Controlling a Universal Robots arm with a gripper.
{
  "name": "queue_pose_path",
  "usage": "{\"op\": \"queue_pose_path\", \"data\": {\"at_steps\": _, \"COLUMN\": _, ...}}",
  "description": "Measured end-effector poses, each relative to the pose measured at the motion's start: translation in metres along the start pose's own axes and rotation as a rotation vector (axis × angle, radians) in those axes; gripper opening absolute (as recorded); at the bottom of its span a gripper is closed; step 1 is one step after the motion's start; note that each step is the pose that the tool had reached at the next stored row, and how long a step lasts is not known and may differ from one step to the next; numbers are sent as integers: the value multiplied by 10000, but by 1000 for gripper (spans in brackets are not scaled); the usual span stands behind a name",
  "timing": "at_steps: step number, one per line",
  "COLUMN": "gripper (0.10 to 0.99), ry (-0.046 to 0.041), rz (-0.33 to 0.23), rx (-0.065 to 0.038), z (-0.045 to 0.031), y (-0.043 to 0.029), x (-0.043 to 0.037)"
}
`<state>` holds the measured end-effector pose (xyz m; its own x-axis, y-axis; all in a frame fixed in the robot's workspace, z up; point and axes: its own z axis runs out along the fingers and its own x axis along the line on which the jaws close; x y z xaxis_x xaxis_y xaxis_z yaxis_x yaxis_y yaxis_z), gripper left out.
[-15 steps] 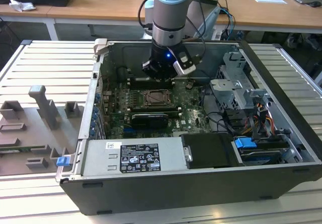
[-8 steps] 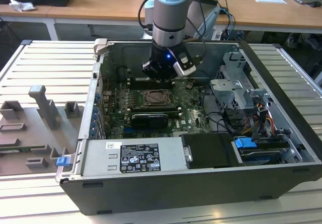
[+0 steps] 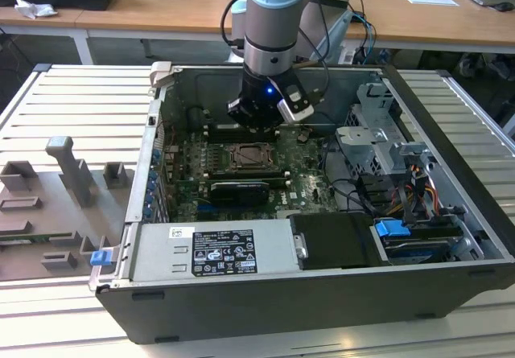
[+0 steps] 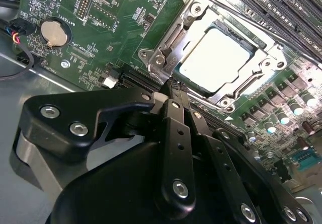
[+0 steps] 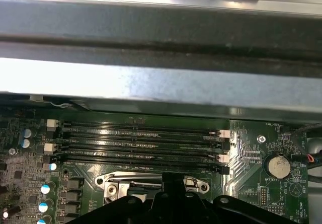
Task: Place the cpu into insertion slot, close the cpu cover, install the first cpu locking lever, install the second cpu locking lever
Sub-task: 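Install the second cpu locking lever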
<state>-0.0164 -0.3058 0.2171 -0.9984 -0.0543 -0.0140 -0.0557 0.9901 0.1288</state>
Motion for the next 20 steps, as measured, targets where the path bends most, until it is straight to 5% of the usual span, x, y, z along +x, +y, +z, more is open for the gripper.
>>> {"op": "queue_pose_path", "data": {"at_steps": 16, "gripper": 106, "ry": 0, "rz": 1, "rx": 1, "z": -4, "y": -25, "x": 1}}
{"op": "queue_pose_path", "data": {"at_steps": 20, "gripper": 106, "ry": 0, "rz": 1, "rx": 1, "z": -92, "y": -14, "x": 0}}
